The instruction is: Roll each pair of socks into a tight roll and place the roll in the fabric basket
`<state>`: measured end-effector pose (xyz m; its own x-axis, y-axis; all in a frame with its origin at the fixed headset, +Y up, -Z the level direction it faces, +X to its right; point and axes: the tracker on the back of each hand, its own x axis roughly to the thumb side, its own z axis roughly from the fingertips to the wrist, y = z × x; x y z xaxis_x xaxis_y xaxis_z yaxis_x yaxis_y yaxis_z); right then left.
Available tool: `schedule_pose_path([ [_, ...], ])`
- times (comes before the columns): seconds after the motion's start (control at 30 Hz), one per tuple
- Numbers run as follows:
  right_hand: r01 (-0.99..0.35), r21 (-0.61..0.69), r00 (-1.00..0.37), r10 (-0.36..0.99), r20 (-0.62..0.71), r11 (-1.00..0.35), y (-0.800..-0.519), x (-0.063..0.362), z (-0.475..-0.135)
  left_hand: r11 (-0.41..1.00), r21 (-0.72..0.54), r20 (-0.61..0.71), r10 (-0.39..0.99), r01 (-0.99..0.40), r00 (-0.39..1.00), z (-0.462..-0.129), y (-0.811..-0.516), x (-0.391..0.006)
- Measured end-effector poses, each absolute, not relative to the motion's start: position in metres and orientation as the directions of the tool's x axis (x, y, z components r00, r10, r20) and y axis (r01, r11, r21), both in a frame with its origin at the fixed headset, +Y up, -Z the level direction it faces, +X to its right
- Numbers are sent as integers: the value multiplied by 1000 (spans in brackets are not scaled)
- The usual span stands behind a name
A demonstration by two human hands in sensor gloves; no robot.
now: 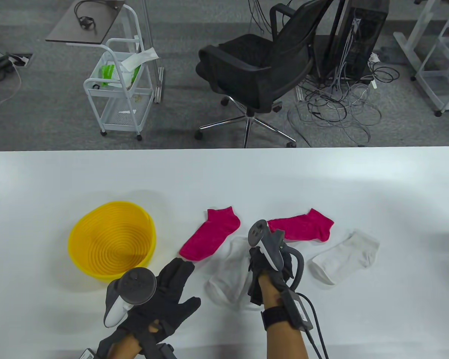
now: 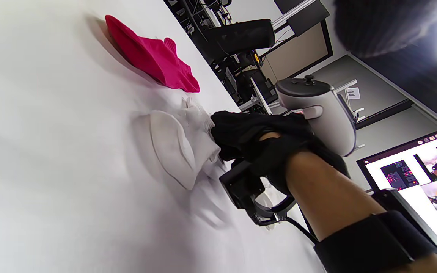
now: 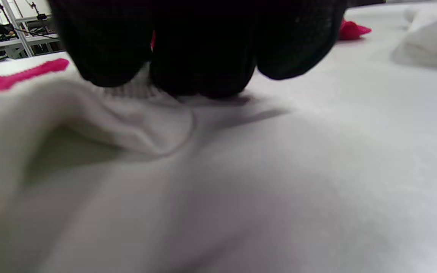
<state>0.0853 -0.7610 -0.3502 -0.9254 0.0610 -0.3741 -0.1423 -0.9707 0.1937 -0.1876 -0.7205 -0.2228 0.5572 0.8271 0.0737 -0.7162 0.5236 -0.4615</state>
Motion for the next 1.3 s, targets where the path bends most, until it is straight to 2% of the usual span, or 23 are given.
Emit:
schedule_pose_path([
  [0.13,-63,124,-932,14,-362,-990,-766,80,-352,527,-477,68,820,-704,568,-223,-724,-187],
  [0.47,-19,134,-950,-24,-310,-991,-760,78,-349,514,-483,60,827,-709,559,-223,-724,-187],
  [0.67,-169,128,-962,136,-236,-977,-721,82,-336,511,-484,69,832,-711,551,-222,-722,-187],
  [0.73,-296,118,-939,266,-219,-948,-704,83,-326,509,-483,67,833,-713,549,-222,-722,-188],
  [0.83,-414,126,-905,394,-158,-901,-679,82,-310,506,-481,63,834,-716,548,-222,-722,-188],
  [1.03,-462,120,-884,467,23,-879,-631,72,-269,489,-471,46,845,-734,533,-223,-722,-193],
  [1.3,-360,85,-914,370,168,-929,-579,62,-214,485,-444,83,860,-753,504,-222,-715,-194],
])
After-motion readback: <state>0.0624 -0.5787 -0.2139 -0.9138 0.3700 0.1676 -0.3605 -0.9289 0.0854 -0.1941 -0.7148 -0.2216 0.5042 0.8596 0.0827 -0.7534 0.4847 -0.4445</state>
